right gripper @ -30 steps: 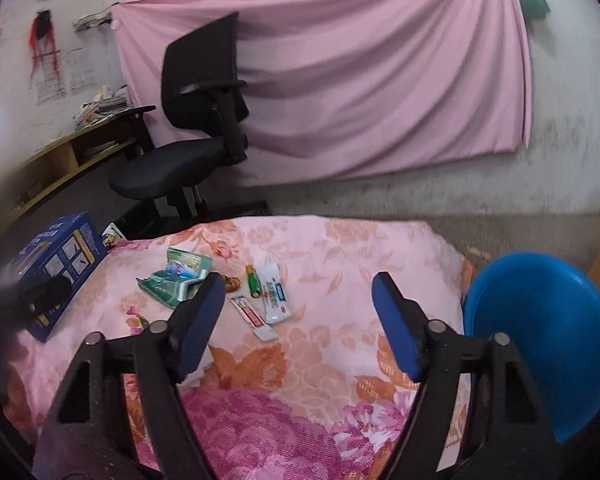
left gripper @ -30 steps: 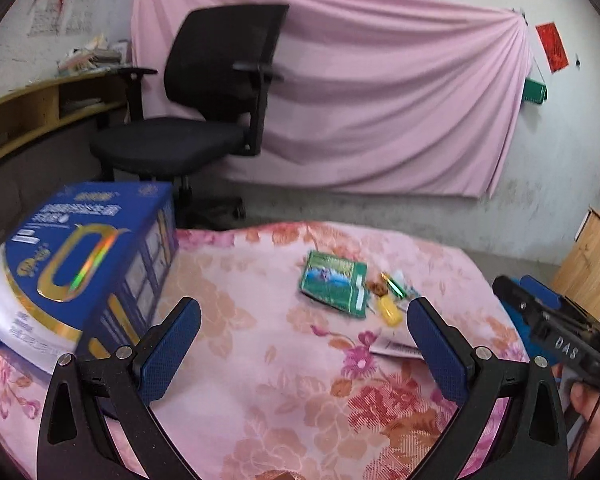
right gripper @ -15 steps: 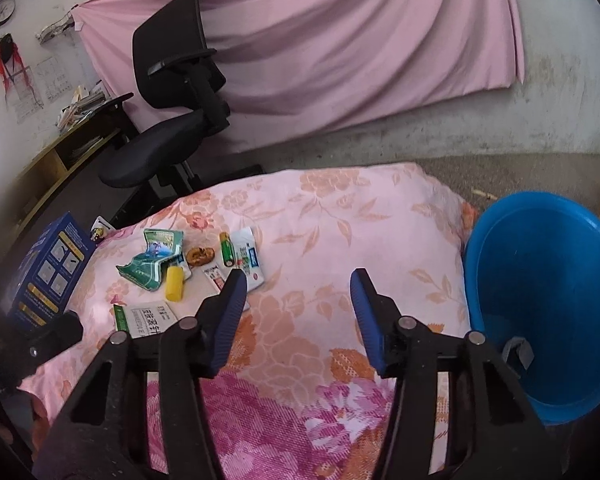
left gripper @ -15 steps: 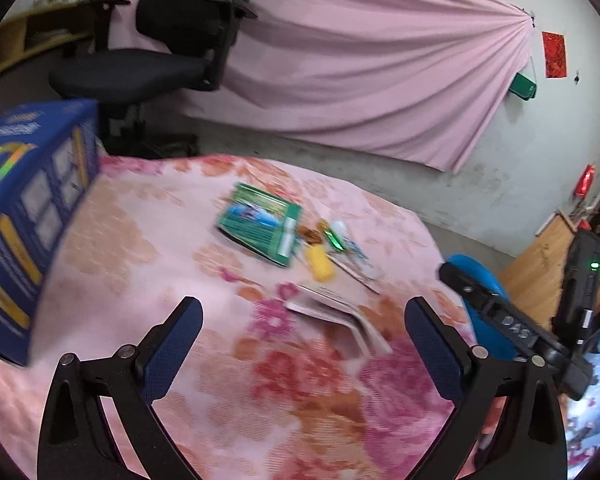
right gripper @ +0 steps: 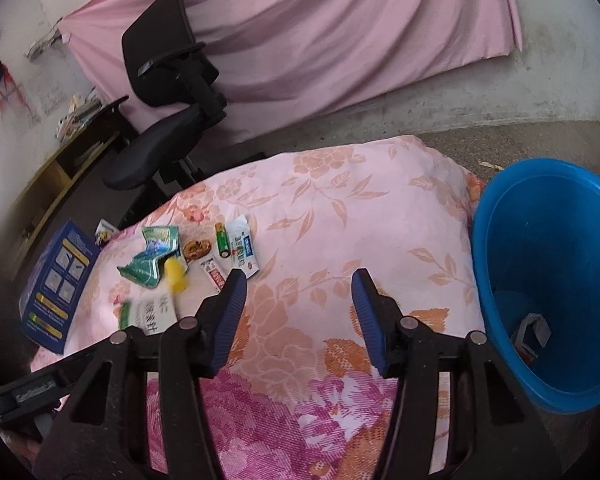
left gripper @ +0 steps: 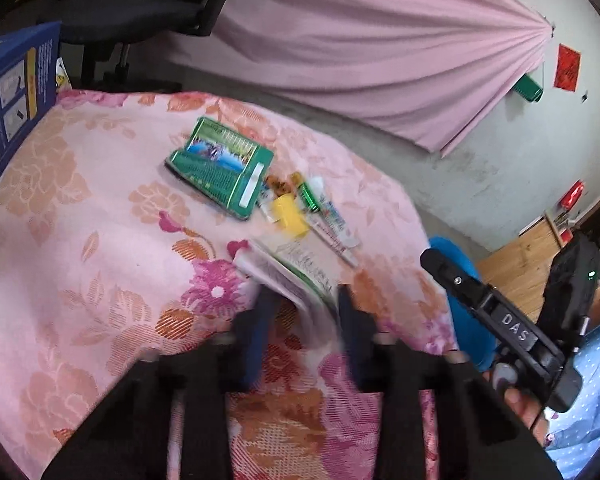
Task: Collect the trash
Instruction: 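Grasp the white paper card with the left gripper while the right grasps a toothpaste tube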
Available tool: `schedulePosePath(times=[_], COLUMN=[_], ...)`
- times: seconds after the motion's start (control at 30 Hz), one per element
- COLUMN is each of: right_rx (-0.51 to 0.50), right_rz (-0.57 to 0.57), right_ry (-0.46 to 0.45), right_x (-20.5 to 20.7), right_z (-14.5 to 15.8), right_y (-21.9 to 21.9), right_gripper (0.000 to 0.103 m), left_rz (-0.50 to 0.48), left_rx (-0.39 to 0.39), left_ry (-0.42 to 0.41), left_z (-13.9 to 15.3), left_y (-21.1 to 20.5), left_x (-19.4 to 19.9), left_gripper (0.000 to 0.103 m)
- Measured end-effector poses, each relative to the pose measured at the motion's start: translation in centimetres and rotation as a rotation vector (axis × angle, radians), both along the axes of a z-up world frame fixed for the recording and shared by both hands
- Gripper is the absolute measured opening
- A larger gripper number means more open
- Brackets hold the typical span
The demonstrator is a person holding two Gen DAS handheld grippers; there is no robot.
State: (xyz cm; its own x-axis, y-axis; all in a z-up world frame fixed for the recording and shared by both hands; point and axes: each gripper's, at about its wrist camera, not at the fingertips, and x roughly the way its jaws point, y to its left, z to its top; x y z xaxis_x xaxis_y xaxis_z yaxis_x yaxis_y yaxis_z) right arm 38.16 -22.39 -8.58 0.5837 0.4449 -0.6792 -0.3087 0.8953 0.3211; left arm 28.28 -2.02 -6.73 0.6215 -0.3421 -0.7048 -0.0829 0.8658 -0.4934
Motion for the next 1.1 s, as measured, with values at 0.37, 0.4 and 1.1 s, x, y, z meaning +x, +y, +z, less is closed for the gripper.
schedulePosePath(times=[0.37, 0.4, 1.1], right_rx=[-0.096, -0.111, -0.074], right_rz=[0.198, 0.216, 0.309], right_ry=[0.058, 0.066, 0.002], right_x=[1.2, 1.3, -1.8], right_z=[-1.4, -1.6, -0.7], right_y=[5.0, 5.6, 6.3], right_gripper=[0.066, 0.066, 0.039], left_rz=[0.053, 0.061, 0.109], left_rx=[0.13, 0.16, 0.217], left_ry=[-0.056, -0.06, -0.136], left_z=[2.0, 2.2, 2.7], left_y=[2.7, 3.0, 3.6], left_x=[-1.5, -1.5, -3.2], left_gripper=[0.008, 0.008, 0.006])
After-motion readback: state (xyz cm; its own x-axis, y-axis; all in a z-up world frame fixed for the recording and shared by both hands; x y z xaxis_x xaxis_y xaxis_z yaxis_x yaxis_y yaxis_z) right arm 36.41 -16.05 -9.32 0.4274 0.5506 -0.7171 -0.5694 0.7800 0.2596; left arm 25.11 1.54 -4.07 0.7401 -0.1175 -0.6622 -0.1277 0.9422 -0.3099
